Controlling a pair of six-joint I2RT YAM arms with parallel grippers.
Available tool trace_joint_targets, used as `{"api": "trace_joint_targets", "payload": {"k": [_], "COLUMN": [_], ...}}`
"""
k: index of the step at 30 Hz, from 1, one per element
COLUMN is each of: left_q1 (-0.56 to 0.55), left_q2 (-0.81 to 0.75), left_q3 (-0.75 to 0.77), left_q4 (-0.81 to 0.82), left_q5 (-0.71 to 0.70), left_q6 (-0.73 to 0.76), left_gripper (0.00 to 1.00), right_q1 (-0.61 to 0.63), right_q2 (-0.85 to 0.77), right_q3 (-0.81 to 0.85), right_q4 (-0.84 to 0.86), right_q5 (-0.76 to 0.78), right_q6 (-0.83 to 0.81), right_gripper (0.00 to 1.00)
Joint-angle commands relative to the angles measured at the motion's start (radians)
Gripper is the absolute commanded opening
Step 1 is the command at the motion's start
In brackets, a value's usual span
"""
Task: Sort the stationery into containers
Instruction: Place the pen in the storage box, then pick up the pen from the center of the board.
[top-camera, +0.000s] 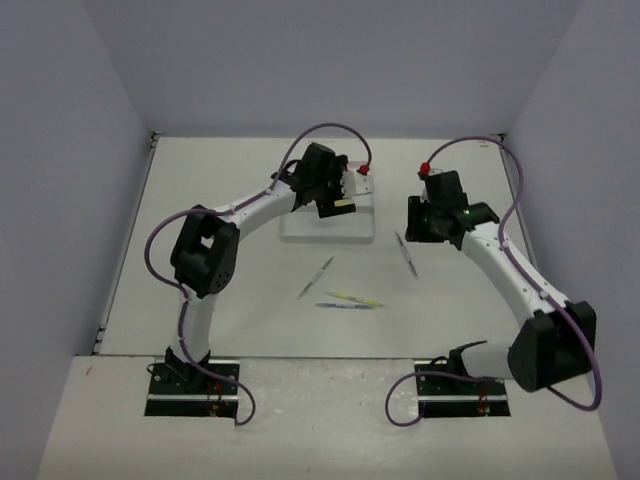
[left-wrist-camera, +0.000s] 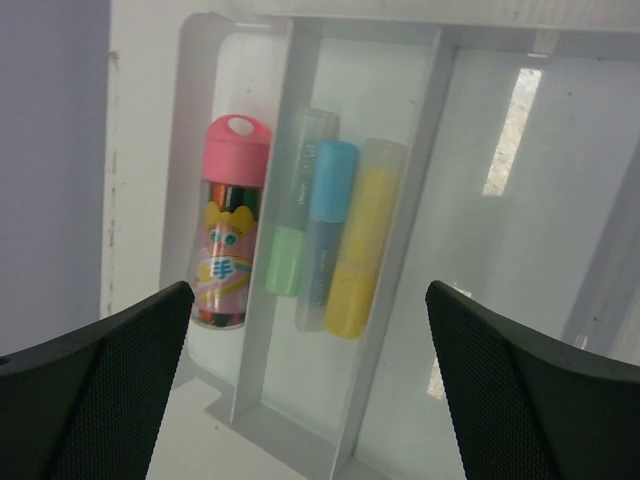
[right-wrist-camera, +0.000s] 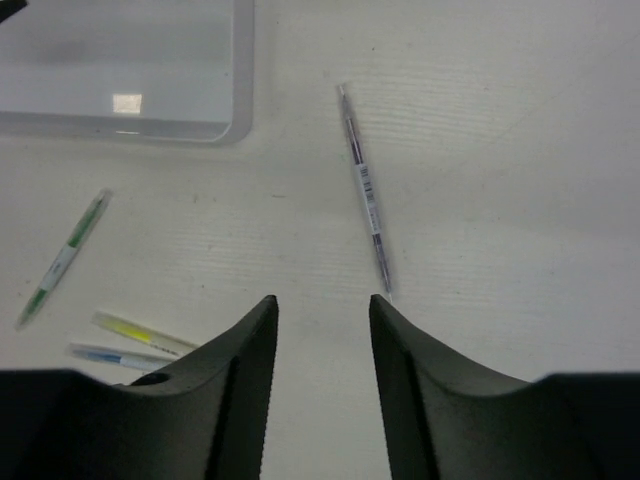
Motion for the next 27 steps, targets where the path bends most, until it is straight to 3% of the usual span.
{"api": "trace_joint_targets", "payload": {"k": [1, 5, 9, 13, 15, 20, 27], "left_q1": [0.007, 0.007, 0.007, 0.009, 0.011, 0.007, 0.009], "left_q2": [-0.192, -0.312, -0.44, -0.57, -0.625, -0.697, -0.747], "left_q3": [0.105, 0.052, -0.039, -0.152, -0.216, -0.309, -0.402], "left_q4": [0.053, 0.076, 0.058, 0.078, 0.093, 0.126, 0.135], "left_q5": [-0.137, -0.245, -0.247, -0.291, -0.246, -0.058, -0.062], "left_q6": [-0.341, -0.524, -0.689, -0.915, -1.055, -1.132, -1.163], "left_gripper": [1.0, 1.0, 1.0, 1.0, 1.0, 1.0, 1.0], "right_q1": [-0.012, -0.025, -0.029, -0.035, -0.035, -0.041, -0.051], "right_q2": [0.21, 0.385, 0.501, 0.532, 0.56, 0.608, 0.69], "right_q3": [0.173, 0.208, 0.227, 0.222, 0.222, 0.251, 0.348], "right_q4": [-0.06, -0.078, -0.118, -0.124, -0.132, -0.149, -0.234], "right_q5": [0.051, 0.063, 0.088, 0.09, 0.065, 0.026, -0.001], "right_q6": [-0.055, -0.068, -0.083, -0.084, -0.092, -0.108, -0.145], "right_gripper": [0.38, 0.38, 0.38, 0.36, 0.34, 0.28, 0.3]}}
